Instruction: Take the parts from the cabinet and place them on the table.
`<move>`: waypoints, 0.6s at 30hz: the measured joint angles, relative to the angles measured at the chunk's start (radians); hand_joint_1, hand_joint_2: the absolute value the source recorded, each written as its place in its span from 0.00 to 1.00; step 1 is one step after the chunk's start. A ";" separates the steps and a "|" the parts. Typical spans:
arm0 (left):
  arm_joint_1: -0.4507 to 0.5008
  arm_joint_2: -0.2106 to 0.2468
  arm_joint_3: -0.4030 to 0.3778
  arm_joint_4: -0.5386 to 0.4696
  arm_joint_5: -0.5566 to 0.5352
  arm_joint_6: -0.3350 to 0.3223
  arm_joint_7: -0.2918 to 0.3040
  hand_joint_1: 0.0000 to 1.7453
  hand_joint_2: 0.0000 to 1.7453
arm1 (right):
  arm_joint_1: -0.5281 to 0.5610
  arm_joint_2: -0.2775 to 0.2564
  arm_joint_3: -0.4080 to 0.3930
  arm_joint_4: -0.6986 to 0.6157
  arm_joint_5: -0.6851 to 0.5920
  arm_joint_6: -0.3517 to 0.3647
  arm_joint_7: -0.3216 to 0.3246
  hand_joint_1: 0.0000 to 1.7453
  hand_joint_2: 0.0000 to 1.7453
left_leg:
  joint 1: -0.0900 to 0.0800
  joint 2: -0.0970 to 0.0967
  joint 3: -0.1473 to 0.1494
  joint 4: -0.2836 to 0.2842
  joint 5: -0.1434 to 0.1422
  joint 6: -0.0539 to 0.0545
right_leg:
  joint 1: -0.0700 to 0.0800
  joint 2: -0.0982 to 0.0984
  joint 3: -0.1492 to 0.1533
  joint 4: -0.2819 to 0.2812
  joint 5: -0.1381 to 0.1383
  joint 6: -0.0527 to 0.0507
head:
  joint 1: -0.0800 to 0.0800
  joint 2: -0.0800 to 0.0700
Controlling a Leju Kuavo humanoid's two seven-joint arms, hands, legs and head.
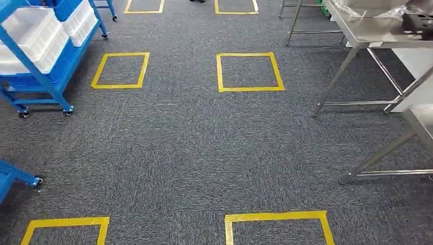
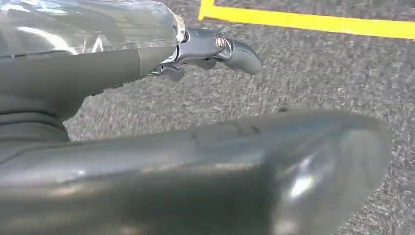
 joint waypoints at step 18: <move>-0.001 0.001 -0.001 0.000 0.000 -0.039 0.014 0.00 0.00 | 0.002 -0.001 0.000 0.002 0.000 0.011 0.004 0.00 0.00 | -0.016 0.150 -0.003 0.017 -0.023 -0.020 | 0.024 -0.119 0.059 -0.115 0.012 -0.039 | 0.000 0.000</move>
